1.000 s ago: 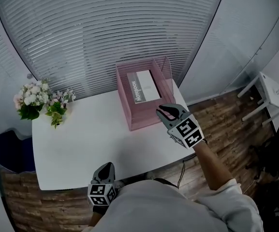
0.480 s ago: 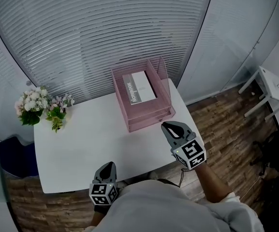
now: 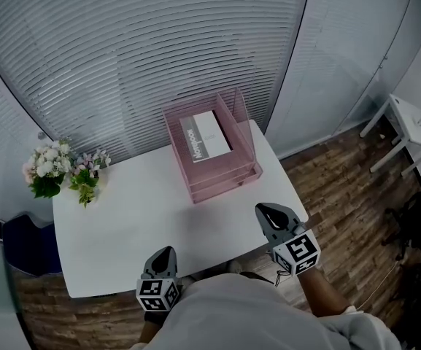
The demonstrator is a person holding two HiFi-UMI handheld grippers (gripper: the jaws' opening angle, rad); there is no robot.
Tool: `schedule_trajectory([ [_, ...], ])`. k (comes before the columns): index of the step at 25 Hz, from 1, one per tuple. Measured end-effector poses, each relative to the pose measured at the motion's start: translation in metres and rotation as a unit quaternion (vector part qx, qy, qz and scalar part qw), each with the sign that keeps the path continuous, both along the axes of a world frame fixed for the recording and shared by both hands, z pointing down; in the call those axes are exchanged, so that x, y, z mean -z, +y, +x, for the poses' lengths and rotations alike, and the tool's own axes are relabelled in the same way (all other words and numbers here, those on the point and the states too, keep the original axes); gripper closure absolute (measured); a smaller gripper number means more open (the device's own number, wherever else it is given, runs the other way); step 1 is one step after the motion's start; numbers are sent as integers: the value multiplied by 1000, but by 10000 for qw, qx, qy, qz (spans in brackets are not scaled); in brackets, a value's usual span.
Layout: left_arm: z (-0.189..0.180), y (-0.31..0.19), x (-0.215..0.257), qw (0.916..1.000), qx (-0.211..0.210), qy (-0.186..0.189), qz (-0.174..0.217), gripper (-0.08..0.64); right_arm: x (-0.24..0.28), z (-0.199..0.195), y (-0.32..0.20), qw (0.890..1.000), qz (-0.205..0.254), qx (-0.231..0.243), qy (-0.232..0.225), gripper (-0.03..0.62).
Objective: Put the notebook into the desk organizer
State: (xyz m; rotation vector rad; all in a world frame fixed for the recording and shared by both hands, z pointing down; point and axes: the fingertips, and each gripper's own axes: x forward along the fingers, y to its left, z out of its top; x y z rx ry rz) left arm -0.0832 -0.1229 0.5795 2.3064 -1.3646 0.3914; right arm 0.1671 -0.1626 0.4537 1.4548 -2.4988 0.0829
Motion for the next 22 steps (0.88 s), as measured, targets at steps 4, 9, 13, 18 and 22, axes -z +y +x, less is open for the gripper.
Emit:
schedule_trajectory([
  [4,4,-1,5,10000,-28,-10,77,551,-3,5,6,9999,-53,-65,-82,578],
  [9,6,-2,8,9999,-46,-28,122,550,-3,5,10,9999,14,-73,-89,578],
  [13,6,-1,10,9999,-42,-32,144,551,0,3,11,9998,28,-82,-153,578],
  [18,5,-1,10,9999,-41,-49,158,550,-4,3,11,9999,23,-53,-119,578],
  [22,3,-1,9,9999,-27,-48,164,550,-4,3,9,9999,38,-47,-90,578],
])
